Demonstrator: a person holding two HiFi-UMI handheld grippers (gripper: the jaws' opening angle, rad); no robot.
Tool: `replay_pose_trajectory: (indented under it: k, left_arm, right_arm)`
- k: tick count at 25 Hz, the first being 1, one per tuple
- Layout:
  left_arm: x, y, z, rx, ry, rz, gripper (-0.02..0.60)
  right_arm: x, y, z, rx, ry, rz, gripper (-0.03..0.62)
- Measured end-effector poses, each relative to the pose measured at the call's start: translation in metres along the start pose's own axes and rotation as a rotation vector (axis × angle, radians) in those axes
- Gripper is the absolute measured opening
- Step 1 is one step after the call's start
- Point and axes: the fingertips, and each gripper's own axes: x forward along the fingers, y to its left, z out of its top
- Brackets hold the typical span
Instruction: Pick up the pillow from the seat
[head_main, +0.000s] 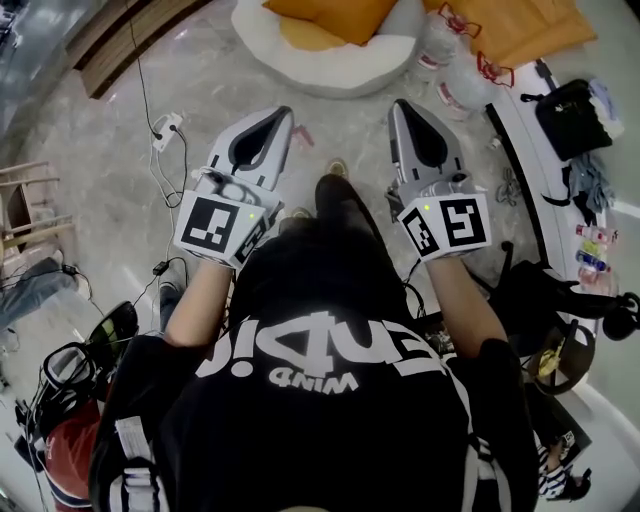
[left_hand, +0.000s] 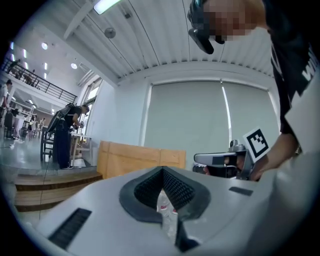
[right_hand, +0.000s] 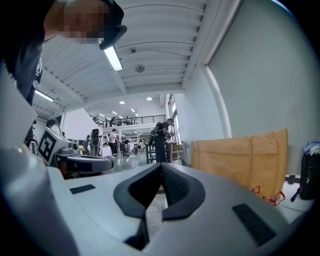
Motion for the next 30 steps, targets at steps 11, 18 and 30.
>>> replay_pose_trajectory:
  k: [11,18,30]
  left_arm:
    - [0.048,0.027,0.000,-0.024,0.012,-0.007,0.008]
    - [0.094,0.036,0.002,-0.039,0.018,-0.010,0.008]
    - [0.176,0.059,0.019,-0.017,0.003,0.035,0.008]
  right_arm:
    - [0.038,-0.034,0.001,0.011,0.013,0.011,0.021]
    - [0.070,-0.062,-0.002,0.014,0.032,0.055,0.021]
    - [0.124,-0.119,0.013,0.009,-0.006,0.126,0.021]
